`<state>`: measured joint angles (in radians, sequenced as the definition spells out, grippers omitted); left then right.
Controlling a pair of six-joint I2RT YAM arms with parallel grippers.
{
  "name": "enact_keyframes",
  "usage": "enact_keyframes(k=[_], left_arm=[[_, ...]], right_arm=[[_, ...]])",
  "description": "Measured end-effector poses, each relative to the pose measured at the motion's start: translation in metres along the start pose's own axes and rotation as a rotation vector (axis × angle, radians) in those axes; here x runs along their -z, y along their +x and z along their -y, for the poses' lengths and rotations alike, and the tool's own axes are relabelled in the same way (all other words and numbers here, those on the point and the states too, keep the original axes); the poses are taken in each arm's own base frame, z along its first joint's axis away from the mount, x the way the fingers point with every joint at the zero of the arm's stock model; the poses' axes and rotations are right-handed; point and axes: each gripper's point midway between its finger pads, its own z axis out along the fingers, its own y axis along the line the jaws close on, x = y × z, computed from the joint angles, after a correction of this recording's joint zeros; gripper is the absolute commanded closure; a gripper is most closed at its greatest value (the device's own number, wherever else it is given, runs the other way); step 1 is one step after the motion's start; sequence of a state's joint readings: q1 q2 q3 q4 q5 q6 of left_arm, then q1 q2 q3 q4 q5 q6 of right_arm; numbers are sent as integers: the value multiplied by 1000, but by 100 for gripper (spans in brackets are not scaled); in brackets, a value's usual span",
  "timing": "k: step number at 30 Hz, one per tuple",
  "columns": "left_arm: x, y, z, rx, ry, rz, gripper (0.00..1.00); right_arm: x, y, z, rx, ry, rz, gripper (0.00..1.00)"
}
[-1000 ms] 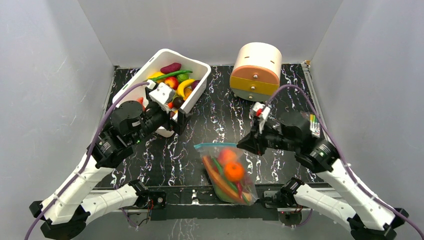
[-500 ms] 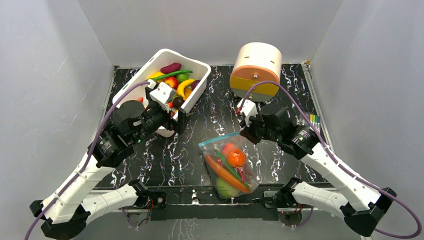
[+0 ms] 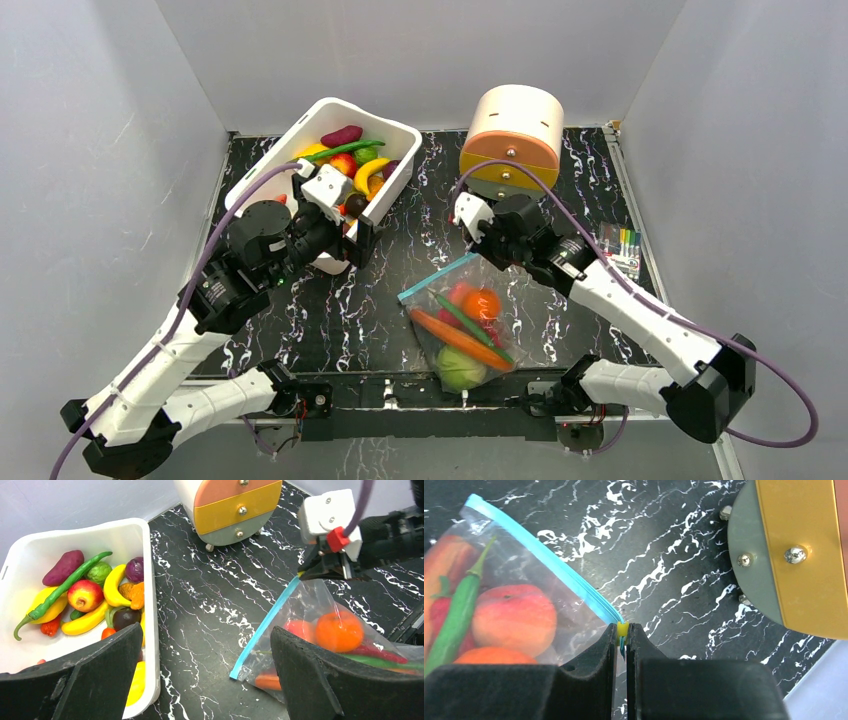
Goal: Place the food in the zip-top bag and seal the zipper
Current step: Place the zipper food storage bag at the center of the board.
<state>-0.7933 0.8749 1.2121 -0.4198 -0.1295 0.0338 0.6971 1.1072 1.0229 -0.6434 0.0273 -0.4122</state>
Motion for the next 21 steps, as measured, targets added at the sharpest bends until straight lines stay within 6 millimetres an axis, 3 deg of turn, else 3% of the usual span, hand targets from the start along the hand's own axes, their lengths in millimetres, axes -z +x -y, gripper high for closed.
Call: enact_keyframes(k=[9,18,21], left_arm=[[-8,17,1,-4,-1,-38,2],[-16,31,4,23,0,-72,2],[-17,35,5,31,0,-79,2]], right_arm=[[-27,14,42,-9,74,-52,100],[-47,-12,75,-6,126,6,100],[-47,-16,83,-4,145,22,90]])
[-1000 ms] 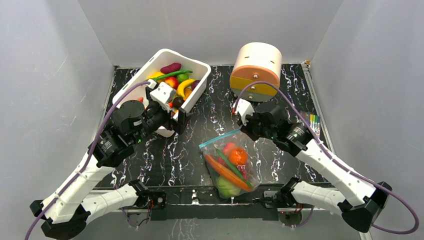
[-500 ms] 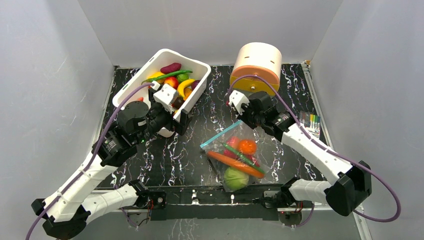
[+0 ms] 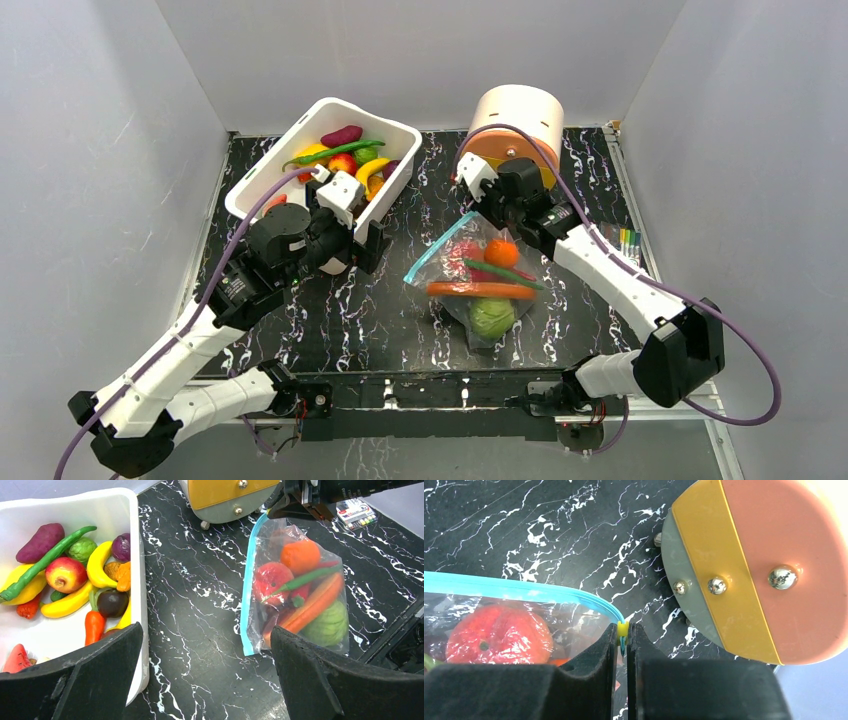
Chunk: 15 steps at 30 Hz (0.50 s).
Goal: Place the food in the zip-top bag and seal the zipper
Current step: Place the zipper food storage bag at the center of the board.
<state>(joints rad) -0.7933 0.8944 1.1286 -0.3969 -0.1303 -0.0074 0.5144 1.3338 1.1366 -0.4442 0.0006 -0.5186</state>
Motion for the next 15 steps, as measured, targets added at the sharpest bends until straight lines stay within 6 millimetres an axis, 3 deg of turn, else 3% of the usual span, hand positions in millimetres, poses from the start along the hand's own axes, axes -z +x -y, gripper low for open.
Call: enact_keyframes(k=[9,13,15], left_arm=[[0,1,1,31,-1,-1,2],[-1,0,1,48,-4,-1,1],[-2,1,-1,61,-21,-3,2]], right_arm=[[9,-17,8,-40,22,56,50],[30,-40,14,-85,28,125,24],[48,-52,16,-119,32,171,6]])
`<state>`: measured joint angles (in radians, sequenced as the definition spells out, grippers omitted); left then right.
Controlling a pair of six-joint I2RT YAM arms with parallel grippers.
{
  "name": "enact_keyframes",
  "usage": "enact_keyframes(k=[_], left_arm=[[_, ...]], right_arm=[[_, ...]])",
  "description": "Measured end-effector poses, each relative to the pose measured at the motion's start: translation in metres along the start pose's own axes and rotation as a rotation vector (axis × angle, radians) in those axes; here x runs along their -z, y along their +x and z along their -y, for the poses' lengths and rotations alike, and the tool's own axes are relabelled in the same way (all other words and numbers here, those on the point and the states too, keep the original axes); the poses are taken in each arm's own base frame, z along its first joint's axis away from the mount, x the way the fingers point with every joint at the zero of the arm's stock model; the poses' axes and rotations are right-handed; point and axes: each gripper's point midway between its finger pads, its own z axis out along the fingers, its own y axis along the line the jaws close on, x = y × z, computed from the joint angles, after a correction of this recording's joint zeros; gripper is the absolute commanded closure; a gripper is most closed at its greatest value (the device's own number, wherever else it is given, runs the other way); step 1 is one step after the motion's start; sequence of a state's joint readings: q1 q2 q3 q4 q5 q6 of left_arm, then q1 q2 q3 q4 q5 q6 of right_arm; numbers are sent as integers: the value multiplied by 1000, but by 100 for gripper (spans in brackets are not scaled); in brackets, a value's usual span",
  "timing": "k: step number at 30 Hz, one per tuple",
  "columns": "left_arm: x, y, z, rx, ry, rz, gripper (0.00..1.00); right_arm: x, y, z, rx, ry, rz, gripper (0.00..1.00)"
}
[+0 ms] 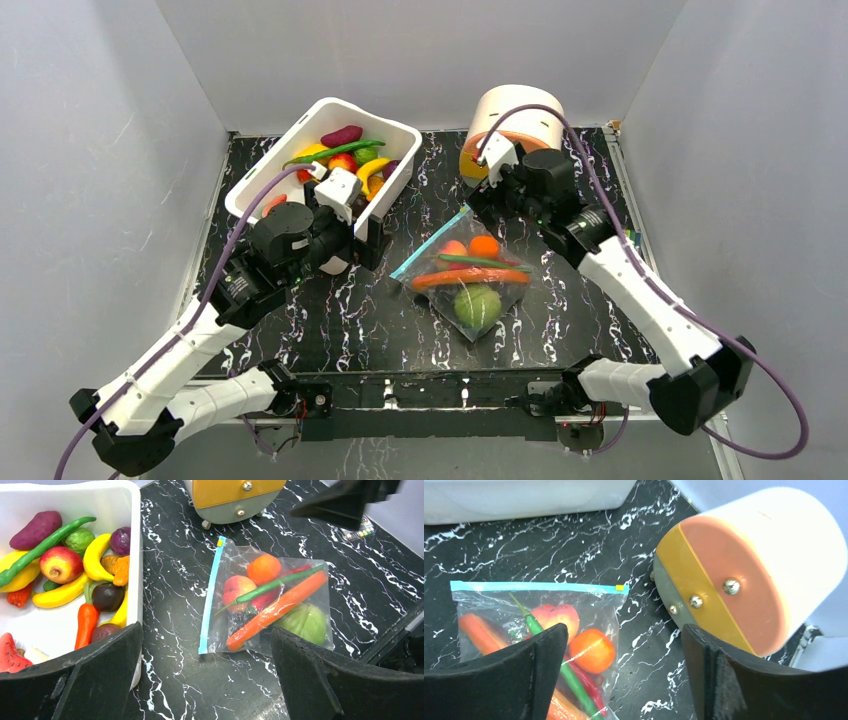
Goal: Place the food in the zip-top bag and seal the zipper
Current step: Place the zipper food storage bag at the center of the board, then reset both arms
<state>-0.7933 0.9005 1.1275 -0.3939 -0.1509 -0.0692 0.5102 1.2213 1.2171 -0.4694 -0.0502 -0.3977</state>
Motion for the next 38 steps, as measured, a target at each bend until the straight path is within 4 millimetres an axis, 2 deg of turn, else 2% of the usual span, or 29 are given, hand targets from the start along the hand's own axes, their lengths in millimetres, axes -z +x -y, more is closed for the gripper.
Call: enact_keyframes(k=[1,8,10,21,27,38], left_arm=[[-1,0,-1,8,-10,-1,2],[-15,7,-9,63,-83,-35,2],[-16,6,-9,77,-90,-30,2],[-8,-24,-4,147,-60,77,2],[-7,-27,-3,174,-61,88,2],[-9,-20,-10,200,-103,85,2]], right_arm=[[7,-5,1,-14,4,18,2],[66,-36,-4,-192,8,154,2],[74,-41,-6,-235,5,177,2],[138,-60,-6,-620,47,311,2],[148,-57,-11,-725,40,331,2],[139,-45,-17,-789,37,272,2]])
